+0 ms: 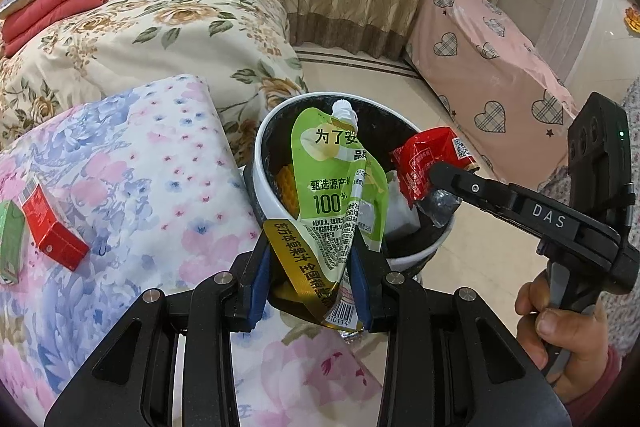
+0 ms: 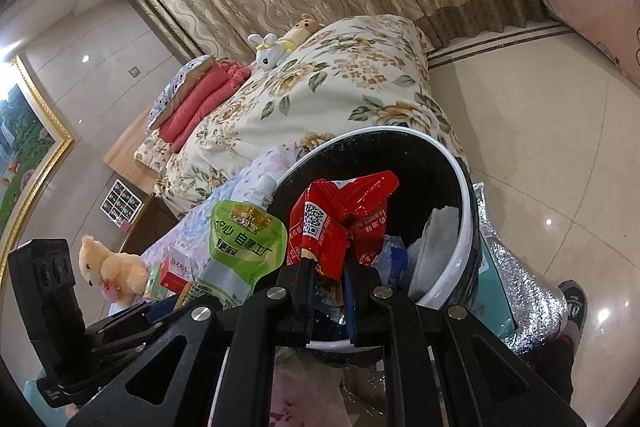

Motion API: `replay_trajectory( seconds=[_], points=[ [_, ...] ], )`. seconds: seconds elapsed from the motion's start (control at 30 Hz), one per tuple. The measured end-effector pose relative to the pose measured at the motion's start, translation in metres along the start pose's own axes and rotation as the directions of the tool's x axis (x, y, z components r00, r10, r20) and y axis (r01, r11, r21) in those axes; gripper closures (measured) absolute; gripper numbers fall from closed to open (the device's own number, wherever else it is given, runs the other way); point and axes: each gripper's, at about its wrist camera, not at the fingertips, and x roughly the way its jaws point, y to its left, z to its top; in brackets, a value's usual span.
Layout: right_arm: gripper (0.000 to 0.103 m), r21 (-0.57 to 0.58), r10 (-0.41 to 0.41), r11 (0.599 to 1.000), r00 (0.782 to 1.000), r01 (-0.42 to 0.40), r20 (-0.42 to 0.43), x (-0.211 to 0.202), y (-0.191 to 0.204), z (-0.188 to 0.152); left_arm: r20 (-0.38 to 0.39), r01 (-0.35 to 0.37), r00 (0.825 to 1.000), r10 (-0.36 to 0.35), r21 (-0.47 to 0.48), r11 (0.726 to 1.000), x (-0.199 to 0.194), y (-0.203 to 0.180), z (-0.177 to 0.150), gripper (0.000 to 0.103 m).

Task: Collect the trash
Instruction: 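Carry the red snack bag and green pouches over the bin, then open both tools over the bin and move them back toward the bed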

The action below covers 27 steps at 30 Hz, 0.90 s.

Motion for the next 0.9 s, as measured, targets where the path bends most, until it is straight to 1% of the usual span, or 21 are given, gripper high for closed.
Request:
replay_trajectory(
  seconds=[0.47,0.77,0.9],
  points=[
    [0.091,0.005,-0.018,1.0,1.0,0.018,-0.021,0.013,-0.007,0.012,-0.011,-0.009,1.0,0.009,0.027,1.0,0.015,-0.008,0.017,0.07],
    [0.088,0.014,-0.032,0.999,0.999,0.032,-0.026,0.017,-0.012,0.016,-0.019,-0.012,1.0,0.012,0.026,1.0,0.023,-0.01,0.022,0.069],
    [0.085,0.023,-0.037,0.999,0.999,0.037,-0.024,0.016,-0.013,0.017,-0.017,-0.003,1.0,0.003,0.018,1.0,0.023,-0.011,0.024,0.067]
  ],
)
